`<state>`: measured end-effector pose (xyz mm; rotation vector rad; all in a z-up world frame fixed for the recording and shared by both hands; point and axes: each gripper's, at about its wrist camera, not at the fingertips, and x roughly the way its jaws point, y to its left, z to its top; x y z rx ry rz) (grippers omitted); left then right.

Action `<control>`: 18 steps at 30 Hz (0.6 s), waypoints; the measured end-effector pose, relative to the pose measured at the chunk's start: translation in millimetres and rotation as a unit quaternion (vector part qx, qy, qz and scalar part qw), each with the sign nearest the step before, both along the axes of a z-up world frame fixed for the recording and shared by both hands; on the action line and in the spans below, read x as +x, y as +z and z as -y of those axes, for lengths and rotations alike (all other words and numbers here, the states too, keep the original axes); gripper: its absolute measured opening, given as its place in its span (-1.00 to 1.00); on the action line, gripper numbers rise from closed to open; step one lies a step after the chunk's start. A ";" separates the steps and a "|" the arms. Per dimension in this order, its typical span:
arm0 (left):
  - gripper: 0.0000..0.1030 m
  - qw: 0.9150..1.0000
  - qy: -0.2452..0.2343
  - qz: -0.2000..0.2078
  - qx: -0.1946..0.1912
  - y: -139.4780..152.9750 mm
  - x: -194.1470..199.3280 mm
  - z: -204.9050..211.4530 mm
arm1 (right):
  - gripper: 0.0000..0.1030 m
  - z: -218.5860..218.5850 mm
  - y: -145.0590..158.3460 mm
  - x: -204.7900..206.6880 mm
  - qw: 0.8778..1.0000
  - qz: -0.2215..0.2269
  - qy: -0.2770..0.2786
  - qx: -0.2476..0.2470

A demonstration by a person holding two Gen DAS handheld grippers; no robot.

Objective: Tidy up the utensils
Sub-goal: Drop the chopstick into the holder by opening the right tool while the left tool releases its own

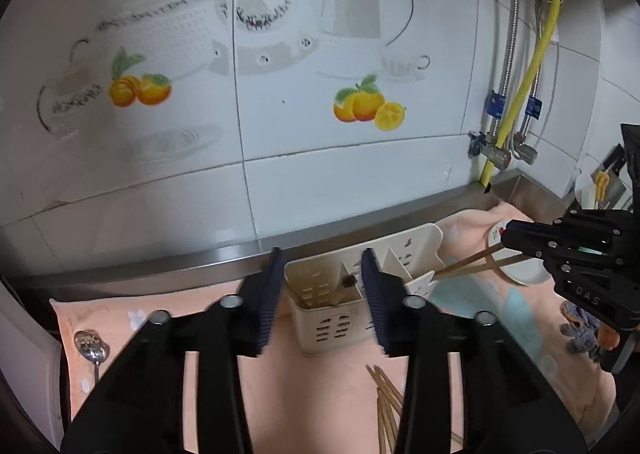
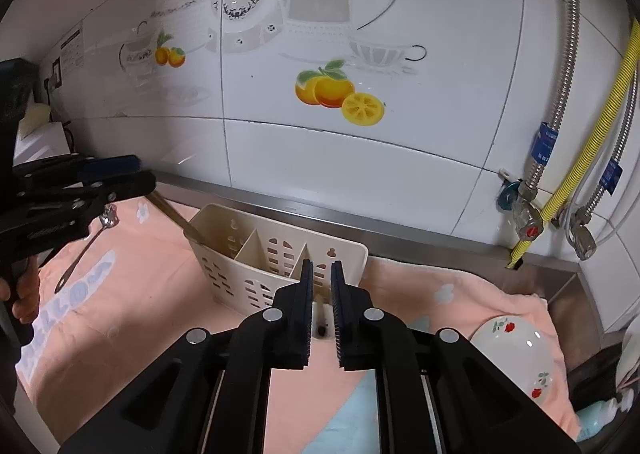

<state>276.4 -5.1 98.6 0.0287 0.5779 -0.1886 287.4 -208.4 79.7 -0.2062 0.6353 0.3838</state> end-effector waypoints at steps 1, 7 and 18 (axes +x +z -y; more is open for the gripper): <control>-0.11 1.000 -0.001 0.000 -0.001 0.5 -1.2 0.2 | -0.78 -0.2 0.6 -0.1 1.000 0.001 0.000 0.001; 0.49 1.000 0.004 0.016 -0.005 6.8 -23.2 -1.3 | -0.39 6.9 8.4 -19.9 1.000 0.024 -0.004 0.013; 0.90 1.000 0.013 0.023 -0.002 -7.9 -83.9 -4.7 | 0.09 16.0 -12.9 -82.6 0.999 0.038 -0.006 0.032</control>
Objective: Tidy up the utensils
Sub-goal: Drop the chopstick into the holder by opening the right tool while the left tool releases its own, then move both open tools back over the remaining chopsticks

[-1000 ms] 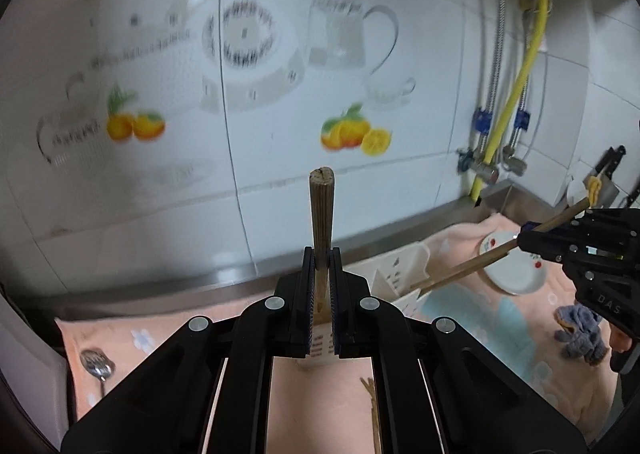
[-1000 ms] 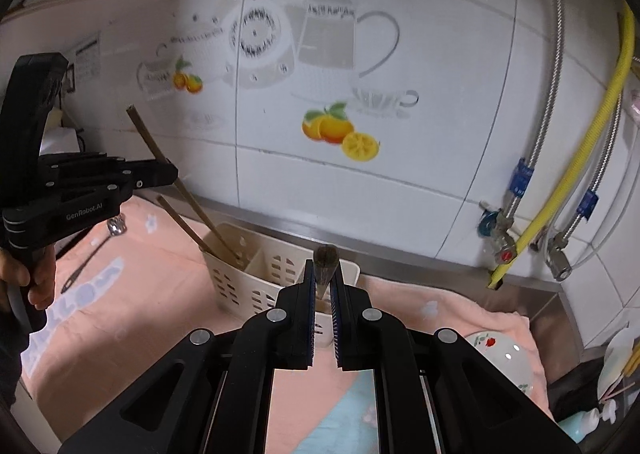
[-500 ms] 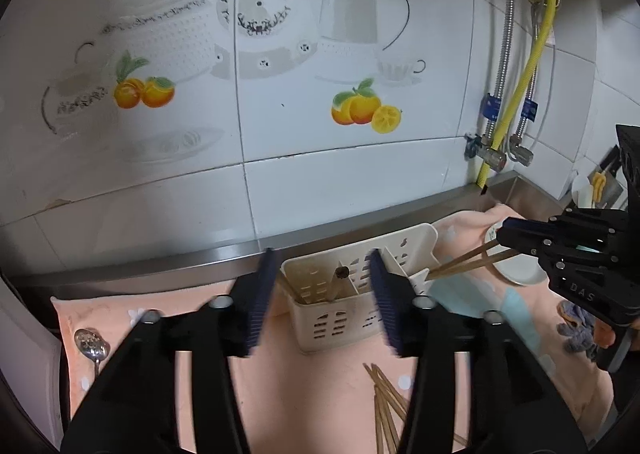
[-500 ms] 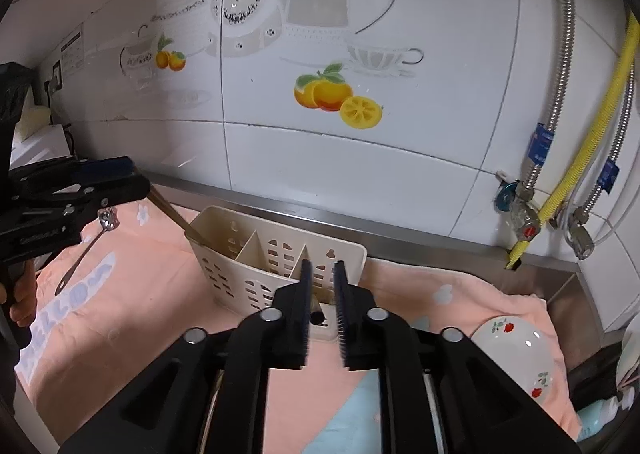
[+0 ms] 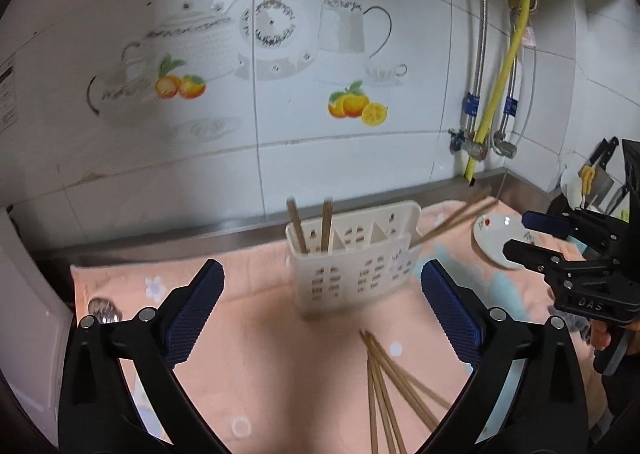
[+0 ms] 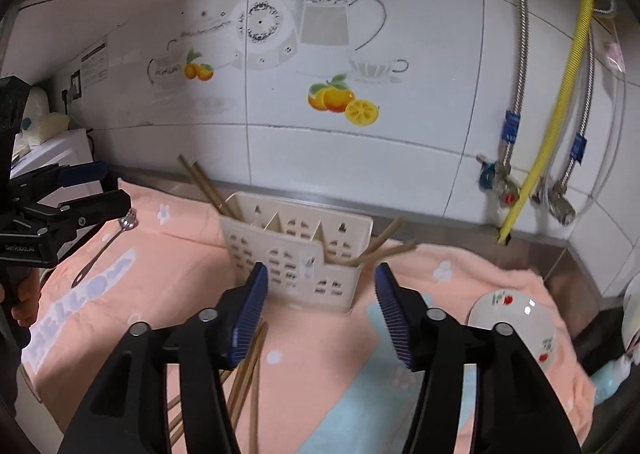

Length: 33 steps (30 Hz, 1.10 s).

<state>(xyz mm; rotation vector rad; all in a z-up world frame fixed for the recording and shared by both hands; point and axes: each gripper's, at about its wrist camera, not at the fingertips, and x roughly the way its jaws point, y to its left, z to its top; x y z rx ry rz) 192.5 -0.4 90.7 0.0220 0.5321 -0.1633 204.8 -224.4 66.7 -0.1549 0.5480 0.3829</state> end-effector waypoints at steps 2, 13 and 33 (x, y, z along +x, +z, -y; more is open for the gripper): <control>0.90 1.000 0.001 -0.008 -0.002 -8.8 -9.6 -2.0 | 0.14 -0.2 -8.4 -10.4 1.000 -0.002 -0.001 0.002; 0.90 0.998 0.025 -0.057 0.012 -71.6 -52.4 -10.3 | 0.32 2.9 -71.3 -54.3 0.999 -0.049 -0.011 0.016; 0.90 0.986 0.075 -0.148 -0.032 -149.9 -84.0 -35.7 | 0.30 -4.0 -157.7 -97.0 0.993 -0.120 -0.017 -0.003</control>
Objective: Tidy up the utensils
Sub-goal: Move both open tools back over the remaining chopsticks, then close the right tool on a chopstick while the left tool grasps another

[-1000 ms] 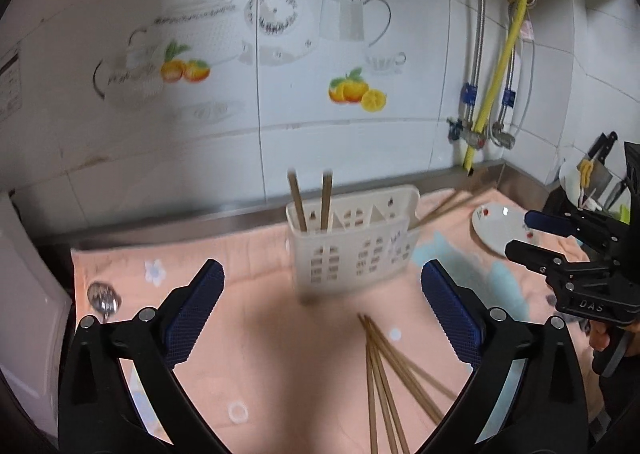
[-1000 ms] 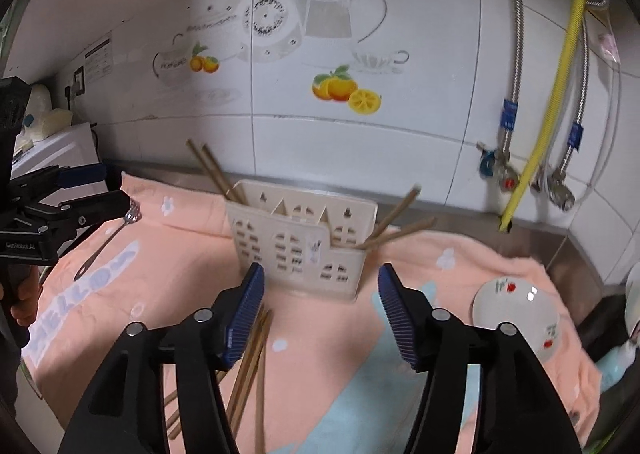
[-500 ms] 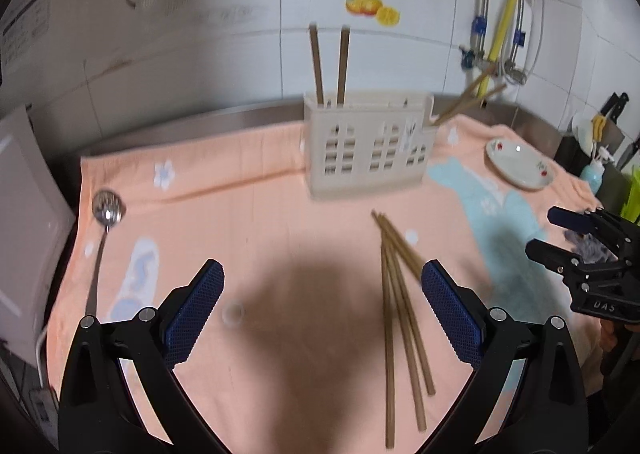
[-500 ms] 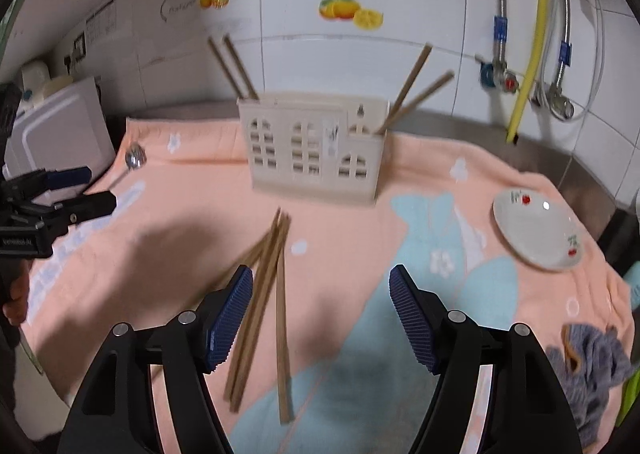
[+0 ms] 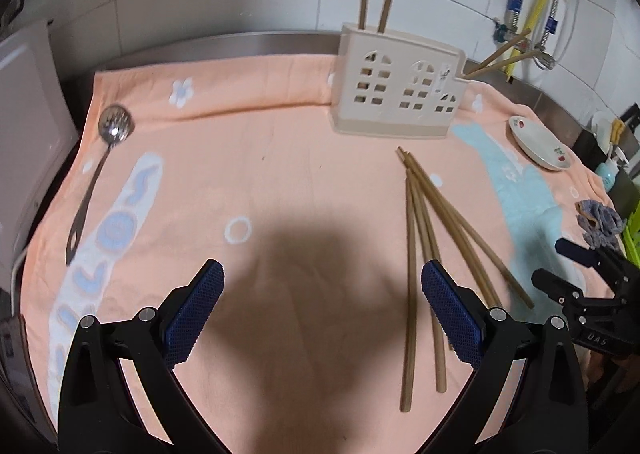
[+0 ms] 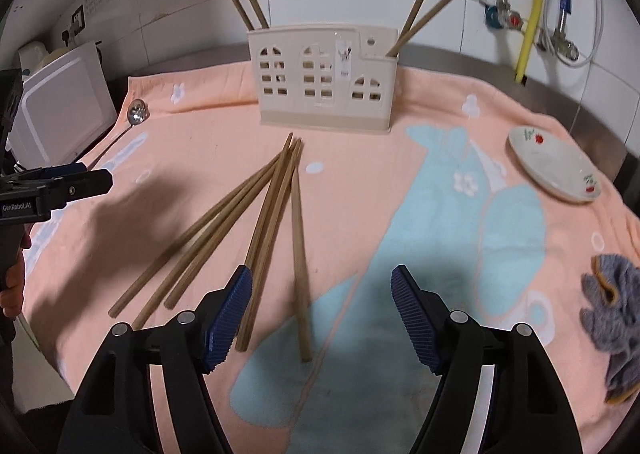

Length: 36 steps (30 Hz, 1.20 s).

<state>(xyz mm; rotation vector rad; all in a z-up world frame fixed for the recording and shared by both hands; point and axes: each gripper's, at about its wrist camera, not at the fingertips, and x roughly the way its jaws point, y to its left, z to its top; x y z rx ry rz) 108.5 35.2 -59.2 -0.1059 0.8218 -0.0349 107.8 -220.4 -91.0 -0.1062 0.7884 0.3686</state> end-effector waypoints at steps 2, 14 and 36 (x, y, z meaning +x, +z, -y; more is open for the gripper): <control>0.90 1.000 0.006 -0.006 -0.004 -5.1 -2.1 -3.3 | 0.22 -0.6 -4.6 -0.5 1.000 -0.007 0.001 0.004; 0.90 0.999 0.018 -0.033 -0.010 -27.0 -10.3 -9.9 | -0.28 -8.7 -21.5 4.6 0.999 -0.032 0.010 0.011; 0.90 0.997 -0.049 -0.052 -0.007 -45.6 -17.7 28.0 | -0.82 -10.3 -31.5 11.7 0.999 -0.042 0.009 0.005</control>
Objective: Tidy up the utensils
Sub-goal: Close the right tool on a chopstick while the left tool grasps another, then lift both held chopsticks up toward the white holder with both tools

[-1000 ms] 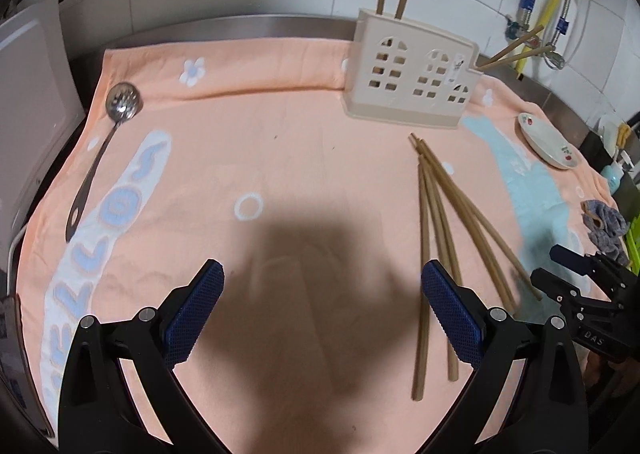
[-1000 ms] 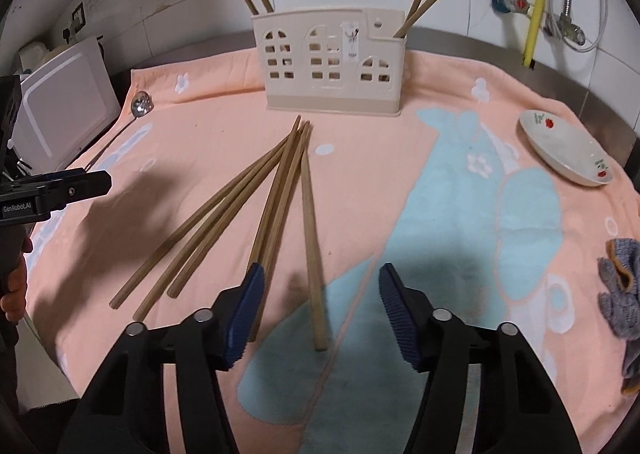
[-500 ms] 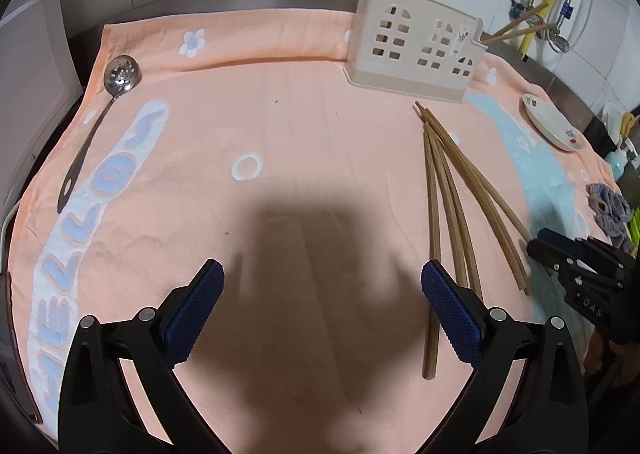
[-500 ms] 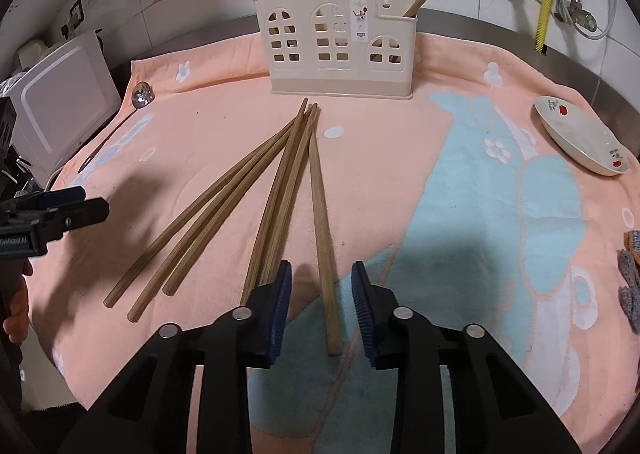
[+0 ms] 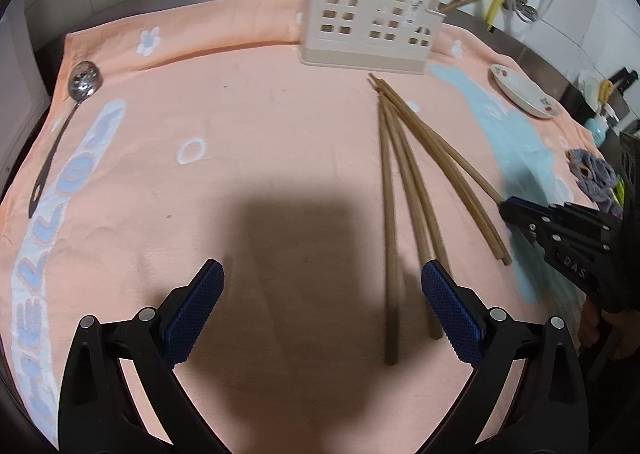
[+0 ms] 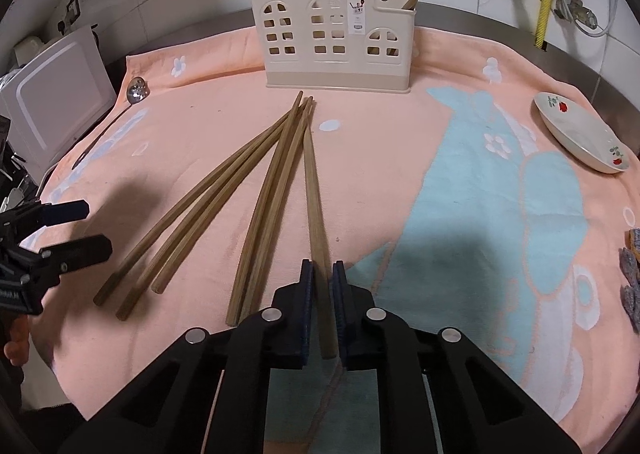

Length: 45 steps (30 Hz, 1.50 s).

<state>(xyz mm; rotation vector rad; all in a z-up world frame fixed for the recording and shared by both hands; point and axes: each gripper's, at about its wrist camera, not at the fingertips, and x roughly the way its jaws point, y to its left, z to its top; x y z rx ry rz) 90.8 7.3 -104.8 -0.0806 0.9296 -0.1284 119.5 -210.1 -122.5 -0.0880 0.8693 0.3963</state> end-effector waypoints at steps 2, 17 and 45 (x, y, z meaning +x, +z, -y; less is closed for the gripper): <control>0.90 1.000 -0.006 0.001 0.001 -0.6 0.1 3.6 | -0.83 0.7 -0.4 0.3 1.000 -0.001 -0.001 0.001; 0.02 0.999 -0.046 0.009 -0.009 -0.5 1.4 22.0 | -0.83 2.2 -1.5 0.5 1.000 -0.001 -0.001 0.005; -0.87 0.997 -0.072 -0.002 0.010 -11.4 8.0 38.0 | -0.83 -0.1 -2.4 -1.9 1.000 0.012 -0.002 -0.006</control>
